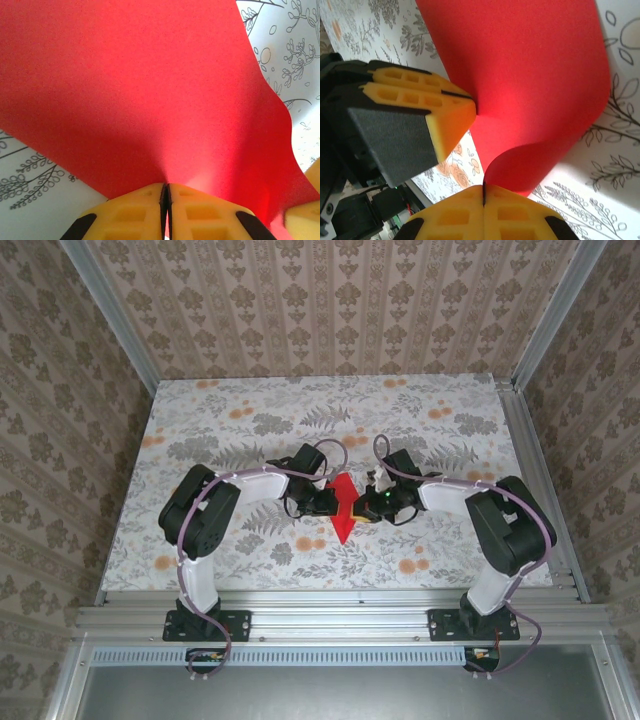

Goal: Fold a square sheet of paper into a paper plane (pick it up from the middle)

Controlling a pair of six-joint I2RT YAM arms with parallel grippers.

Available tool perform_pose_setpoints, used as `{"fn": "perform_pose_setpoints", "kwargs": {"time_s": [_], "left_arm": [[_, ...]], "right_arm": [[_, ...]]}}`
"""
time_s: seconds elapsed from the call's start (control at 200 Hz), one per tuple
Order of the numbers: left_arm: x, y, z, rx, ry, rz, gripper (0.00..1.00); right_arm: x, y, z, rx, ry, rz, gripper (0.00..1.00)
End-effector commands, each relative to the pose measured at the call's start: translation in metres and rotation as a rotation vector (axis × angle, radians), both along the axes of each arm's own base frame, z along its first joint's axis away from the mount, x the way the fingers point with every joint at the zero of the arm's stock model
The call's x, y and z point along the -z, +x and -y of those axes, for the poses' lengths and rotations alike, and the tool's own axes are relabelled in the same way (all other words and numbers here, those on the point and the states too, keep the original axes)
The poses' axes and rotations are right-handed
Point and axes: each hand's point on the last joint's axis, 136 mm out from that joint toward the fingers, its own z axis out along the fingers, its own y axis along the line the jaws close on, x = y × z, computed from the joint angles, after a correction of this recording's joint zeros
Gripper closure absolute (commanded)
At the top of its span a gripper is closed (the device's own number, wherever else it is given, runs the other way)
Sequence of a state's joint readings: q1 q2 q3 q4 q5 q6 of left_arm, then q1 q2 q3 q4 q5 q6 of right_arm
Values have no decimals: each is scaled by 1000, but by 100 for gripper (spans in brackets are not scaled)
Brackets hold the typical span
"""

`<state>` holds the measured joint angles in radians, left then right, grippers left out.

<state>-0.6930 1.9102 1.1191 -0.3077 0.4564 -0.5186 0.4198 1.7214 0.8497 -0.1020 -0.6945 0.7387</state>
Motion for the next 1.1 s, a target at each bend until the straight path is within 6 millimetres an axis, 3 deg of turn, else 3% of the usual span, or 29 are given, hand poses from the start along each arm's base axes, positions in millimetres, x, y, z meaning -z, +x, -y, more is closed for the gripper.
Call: {"fn": "perform_pose_setpoints", "kwargs": {"time_s": [0.0,0.355,1.095], "left_arm": [[14,-15,-15,12,54,-46,88],[1,-13,-6,14,6,-40,87],[-29,-2,-1,4,-65,-3,85]], "right_arm": [[-7,11,-12,-6,40,16,99],[3,15,-17,-30,24,-1,99],[25,-1,-20,-102,-53,-48,97]]}}
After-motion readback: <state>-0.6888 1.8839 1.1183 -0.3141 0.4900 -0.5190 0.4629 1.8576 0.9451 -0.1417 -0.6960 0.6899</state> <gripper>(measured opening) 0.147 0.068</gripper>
